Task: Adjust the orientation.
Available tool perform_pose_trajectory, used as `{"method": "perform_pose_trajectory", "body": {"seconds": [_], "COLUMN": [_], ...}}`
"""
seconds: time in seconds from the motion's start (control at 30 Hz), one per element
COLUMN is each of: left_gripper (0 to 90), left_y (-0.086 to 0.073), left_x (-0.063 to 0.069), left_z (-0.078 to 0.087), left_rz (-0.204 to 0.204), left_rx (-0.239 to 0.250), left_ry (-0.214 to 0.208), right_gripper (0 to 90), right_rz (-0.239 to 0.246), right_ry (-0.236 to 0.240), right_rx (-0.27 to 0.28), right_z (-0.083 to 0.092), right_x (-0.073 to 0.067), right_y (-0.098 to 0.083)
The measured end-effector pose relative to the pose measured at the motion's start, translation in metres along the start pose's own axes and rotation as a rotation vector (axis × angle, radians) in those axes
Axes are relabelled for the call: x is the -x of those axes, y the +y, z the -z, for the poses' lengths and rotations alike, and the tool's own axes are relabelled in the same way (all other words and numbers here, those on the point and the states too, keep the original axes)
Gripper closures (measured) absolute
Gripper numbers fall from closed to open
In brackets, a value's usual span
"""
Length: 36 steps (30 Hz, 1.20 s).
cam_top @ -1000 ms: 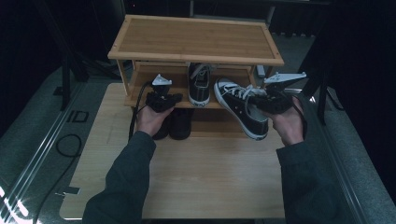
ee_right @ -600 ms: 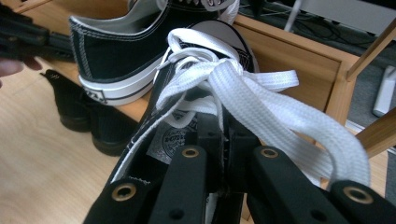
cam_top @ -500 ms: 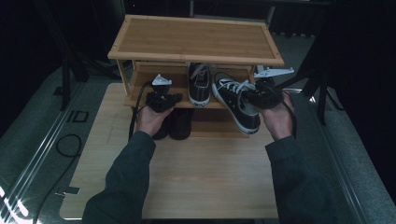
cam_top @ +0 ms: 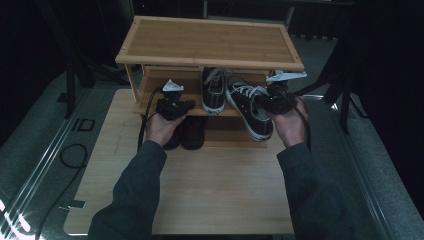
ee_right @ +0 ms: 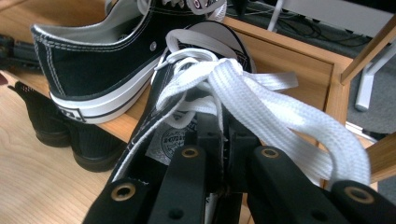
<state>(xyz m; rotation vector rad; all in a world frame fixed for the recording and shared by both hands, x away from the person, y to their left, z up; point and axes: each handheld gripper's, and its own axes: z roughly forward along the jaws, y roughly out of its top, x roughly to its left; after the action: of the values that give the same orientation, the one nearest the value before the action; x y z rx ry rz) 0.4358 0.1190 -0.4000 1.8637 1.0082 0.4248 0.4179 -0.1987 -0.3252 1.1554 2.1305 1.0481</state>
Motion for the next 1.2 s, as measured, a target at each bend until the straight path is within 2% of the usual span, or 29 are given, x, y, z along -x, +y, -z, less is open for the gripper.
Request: {"method": "perform_pose_trajectory", "body": {"seconds": [0.3,0.4,0.5,0.67,0.9,1.07,1.2], "left_gripper": [89.8,89.8,89.8,89.8,89.8,89.8,89.8], "left_y": [0.0,-0.001,-0.001,-0.001,-0.001,-0.001,-0.001], "left_x": [0.0,0.0,0.0,0.0,0.0,0.0,0.0], "left_z": [0.0,0.0,0.0,0.0,0.0,0.0,0.0], "left_rz": [0.003,0.006,0.006,0.011,0.01,0.008,0.009], "left_rx": [0.007,0.01,0.01,0.01,0.007,0.004,0.004], "left_ry": [-0.001,-0.001,0.0,-0.002,-0.001,-0.002,-0.004], "right_gripper": [86.6,85.7,81.2,76.3,75.6,75.3,74.7], "right_rz": [-0.027,-0.028,-0.034,-0.014,-0.006,0.006,0.035], "right_ry": [-0.011,-0.012,0.015,0.036,0.045,0.045,0.03], "right_rx": [-0.006,-0.034,-0.036,-0.029,0.014,0.007,-0.008], "right_z": [-0.007,-0.008,-0.007,0.003,0.022,0.029,0.034], "right_x": [0.0,0.004,0.008,0.009,0.013,0.017,0.019], "right_y": [0.001,0.001,0.001,0.005,0.006,0.003,-0.001]}}
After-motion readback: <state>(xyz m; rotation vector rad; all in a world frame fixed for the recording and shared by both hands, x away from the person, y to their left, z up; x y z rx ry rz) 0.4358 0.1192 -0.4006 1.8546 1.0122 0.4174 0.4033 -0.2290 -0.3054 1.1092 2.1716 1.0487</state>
